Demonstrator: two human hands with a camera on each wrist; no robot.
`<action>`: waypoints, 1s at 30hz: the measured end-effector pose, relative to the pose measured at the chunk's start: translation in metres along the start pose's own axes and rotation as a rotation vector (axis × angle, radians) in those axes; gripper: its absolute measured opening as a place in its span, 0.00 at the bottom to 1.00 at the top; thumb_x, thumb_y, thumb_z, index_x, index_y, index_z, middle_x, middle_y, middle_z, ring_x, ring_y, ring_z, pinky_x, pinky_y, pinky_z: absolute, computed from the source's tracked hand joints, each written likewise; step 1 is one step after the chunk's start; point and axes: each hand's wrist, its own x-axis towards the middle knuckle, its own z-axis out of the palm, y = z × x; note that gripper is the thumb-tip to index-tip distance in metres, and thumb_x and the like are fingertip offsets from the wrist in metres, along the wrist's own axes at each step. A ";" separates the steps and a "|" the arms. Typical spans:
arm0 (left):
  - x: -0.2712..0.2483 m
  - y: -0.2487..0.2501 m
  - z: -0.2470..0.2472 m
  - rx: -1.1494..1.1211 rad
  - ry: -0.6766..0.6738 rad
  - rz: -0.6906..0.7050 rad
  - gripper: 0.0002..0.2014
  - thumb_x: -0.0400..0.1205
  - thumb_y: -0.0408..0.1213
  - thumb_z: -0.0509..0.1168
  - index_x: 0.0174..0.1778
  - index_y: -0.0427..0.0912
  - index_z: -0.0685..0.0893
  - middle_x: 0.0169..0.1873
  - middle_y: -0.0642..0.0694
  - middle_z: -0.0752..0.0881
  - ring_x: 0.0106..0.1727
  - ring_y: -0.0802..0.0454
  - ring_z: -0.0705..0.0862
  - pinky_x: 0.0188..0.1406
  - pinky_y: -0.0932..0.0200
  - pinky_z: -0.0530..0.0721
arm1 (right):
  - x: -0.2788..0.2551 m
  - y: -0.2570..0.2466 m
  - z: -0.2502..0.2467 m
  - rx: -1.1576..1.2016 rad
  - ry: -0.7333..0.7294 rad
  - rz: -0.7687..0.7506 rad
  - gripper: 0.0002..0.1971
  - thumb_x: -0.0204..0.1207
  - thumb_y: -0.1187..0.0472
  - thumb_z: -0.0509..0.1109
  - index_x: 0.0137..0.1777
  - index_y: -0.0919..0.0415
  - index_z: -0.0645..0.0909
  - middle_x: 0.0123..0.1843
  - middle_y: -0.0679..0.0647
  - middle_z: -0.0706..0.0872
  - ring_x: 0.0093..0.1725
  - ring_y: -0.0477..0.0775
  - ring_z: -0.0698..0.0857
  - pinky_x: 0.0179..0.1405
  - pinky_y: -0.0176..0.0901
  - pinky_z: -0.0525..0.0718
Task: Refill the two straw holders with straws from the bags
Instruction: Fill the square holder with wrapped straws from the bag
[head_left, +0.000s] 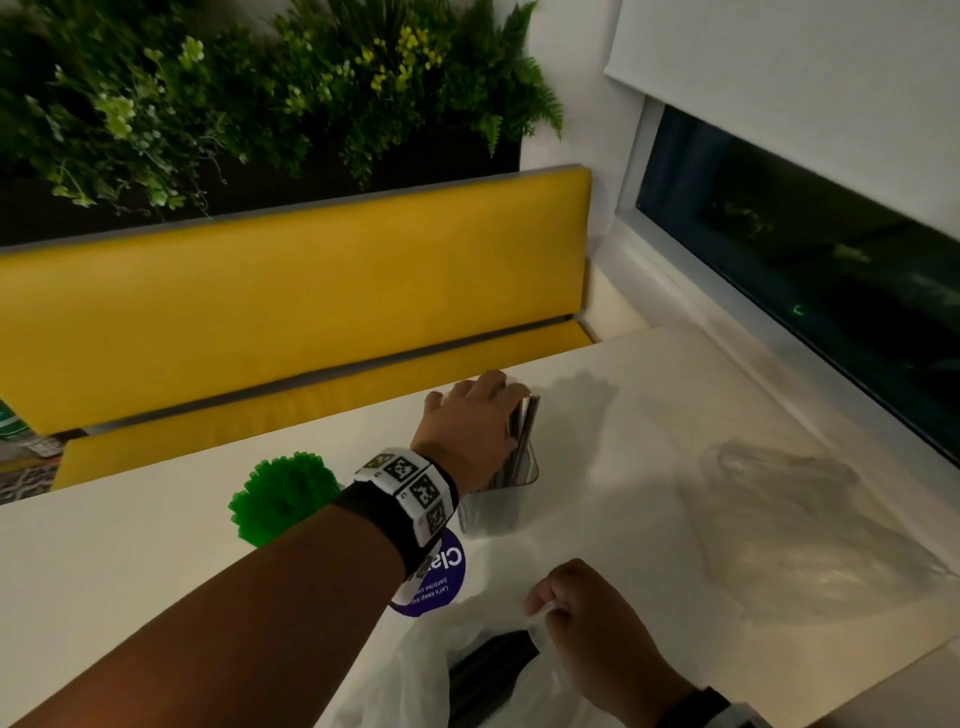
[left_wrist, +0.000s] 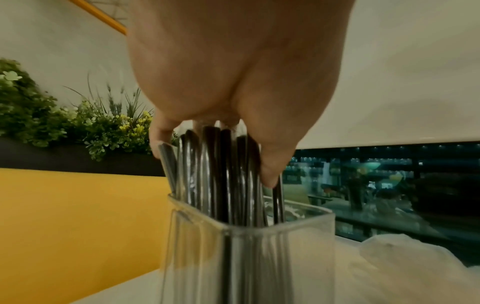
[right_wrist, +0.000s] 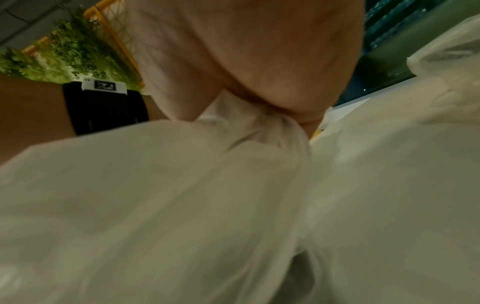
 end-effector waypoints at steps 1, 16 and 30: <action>-0.001 -0.003 0.000 0.015 -0.027 0.006 0.29 0.83 0.48 0.65 0.81 0.57 0.63 0.82 0.51 0.64 0.80 0.43 0.67 0.75 0.34 0.68 | 0.000 -0.001 0.000 -0.002 -0.005 -0.003 0.15 0.74 0.67 0.60 0.40 0.45 0.81 0.46 0.41 0.82 0.47 0.36 0.82 0.40 0.28 0.78; -0.174 0.038 0.047 -0.452 -0.425 -0.018 0.17 0.89 0.50 0.54 0.67 0.53 0.84 0.63 0.49 0.87 0.62 0.49 0.84 0.65 0.55 0.78 | -0.006 -0.019 -0.001 0.121 -0.028 -0.099 0.19 0.73 0.73 0.67 0.43 0.43 0.85 0.49 0.45 0.83 0.52 0.42 0.83 0.53 0.26 0.78; -0.186 0.036 0.101 -0.265 -0.433 -0.099 0.49 0.73 0.75 0.23 0.60 0.49 0.81 0.57 0.44 0.88 0.59 0.39 0.85 0.58 0.50 0.79 | -0.019 -0.019 0.010 0.058 -0.059 -0.136 0.19 0.74 0.71 0.68 0.32 0.44 0.85 0.48 0.43 0.79 0.50 0.40 0.81 0.50 0.25 0.77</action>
